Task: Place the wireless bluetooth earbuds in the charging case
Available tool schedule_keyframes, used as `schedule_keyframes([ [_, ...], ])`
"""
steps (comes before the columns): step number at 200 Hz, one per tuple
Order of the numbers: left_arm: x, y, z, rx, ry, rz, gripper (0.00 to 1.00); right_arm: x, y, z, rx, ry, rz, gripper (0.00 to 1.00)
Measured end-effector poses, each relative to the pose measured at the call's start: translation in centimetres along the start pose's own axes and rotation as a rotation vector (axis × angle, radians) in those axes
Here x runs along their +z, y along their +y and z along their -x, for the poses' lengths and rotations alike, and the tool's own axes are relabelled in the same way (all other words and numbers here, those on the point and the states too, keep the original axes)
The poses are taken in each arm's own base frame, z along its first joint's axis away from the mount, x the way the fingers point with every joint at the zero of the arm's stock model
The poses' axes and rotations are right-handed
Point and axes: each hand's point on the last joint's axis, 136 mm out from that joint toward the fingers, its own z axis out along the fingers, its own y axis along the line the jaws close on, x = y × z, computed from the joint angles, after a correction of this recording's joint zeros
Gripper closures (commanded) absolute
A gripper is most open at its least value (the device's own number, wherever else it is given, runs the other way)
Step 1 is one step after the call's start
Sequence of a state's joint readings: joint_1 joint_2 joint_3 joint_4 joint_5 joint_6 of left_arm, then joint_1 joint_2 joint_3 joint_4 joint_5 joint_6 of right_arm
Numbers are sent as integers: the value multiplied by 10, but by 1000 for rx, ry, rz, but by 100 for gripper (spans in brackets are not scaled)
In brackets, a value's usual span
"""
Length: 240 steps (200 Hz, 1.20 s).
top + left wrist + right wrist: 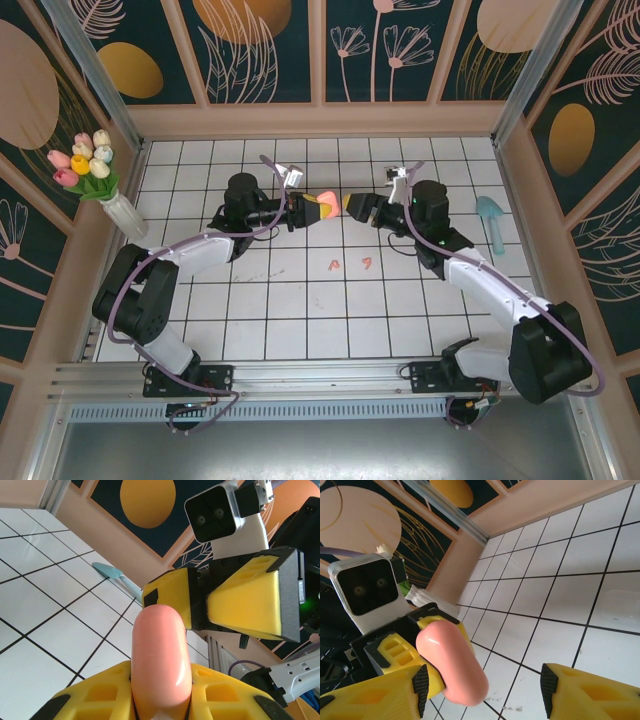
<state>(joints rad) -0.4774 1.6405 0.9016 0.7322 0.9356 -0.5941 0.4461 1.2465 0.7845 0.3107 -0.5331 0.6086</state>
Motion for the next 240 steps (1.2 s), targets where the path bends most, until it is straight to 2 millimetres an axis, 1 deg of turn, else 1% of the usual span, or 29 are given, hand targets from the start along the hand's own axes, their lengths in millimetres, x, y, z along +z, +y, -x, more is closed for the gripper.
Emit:
schedule_keyframes([
  [28,0,0,0,0,0,0,93,13,5,0,-2,22,14,37],
  [58,0,0,0,0,0,0,93,25,6,-5,1,48,17,38],
  [105,-1,5,1,-11,-5,21,94,32,-1,-4,5,50,17,40],
  [126,-1,7,0,-18,-5,30,94,30,-9,-1,10,31,15,41],
  [141,-1,6,-1,-20,1,25,95,27,-23,1,26,15,-13,41],
  [158,-2,1,0,-12,2,12,95,28,-42,-8,63,28,-54,41],
  [173,-3,-3,2,-5,1,5,95,30,-51,-16,84,44,-75,41],
  [211,-3,-4,3,1,-3,2,95,27,-50,-16,81,38,-75,42],
  [230,-3,-5,3,1,-1,-1,96,15,-43,-16,71,24,-60,42],
  [240,-3,-5,3,2,-1,-2,96,6,-35,-16,62,19,-34,42],
])
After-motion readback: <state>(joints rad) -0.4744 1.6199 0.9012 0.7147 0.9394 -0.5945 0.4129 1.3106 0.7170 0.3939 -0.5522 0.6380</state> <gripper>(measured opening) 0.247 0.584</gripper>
